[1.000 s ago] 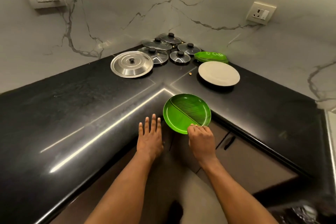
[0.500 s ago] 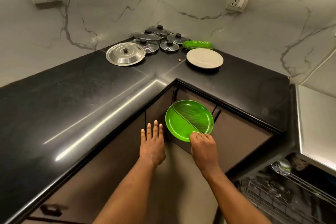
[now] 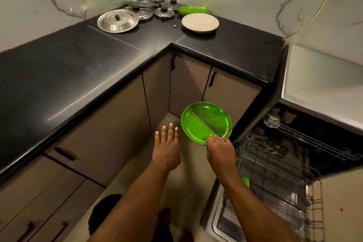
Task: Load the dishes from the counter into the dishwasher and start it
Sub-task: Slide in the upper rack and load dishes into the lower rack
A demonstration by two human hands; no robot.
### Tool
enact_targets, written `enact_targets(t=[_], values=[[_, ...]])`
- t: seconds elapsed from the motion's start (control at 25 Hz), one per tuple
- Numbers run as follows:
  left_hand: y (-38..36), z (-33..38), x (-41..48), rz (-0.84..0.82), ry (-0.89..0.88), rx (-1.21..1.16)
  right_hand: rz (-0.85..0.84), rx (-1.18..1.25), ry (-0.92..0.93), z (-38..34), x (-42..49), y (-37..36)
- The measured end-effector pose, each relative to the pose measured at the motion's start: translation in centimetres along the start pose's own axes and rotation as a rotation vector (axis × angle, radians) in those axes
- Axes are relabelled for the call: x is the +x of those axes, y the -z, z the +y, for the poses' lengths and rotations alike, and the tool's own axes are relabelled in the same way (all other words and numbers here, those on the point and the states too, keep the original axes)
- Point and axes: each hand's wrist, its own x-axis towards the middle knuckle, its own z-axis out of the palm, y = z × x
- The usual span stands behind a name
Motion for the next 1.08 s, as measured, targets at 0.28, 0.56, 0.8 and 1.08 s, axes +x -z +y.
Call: enact_targets(t=[0.28,0.56,0.8,1.08], values=[[-2.4,3.8,-2.2,-0.082,-0.141,0.021,-0.212,-0.005,-0.177,-0.1,-8.8,2.4],[-5.7,9.5,-3.3,-0.210,-0.302,0.077,-0.457,-0.032,-0.436,1.2,-15.7,3.5],[-6.7,14.8,-1.2,-0.266,-0.401,0.177,-0.498,-0.016,-0.622,5.1,-18.7,2.5],[-10.4,21.4,3.9,-0.327,-0.387,0.240,-0.520,0.189,-0.991,13.1,-21.5,-2.4]])
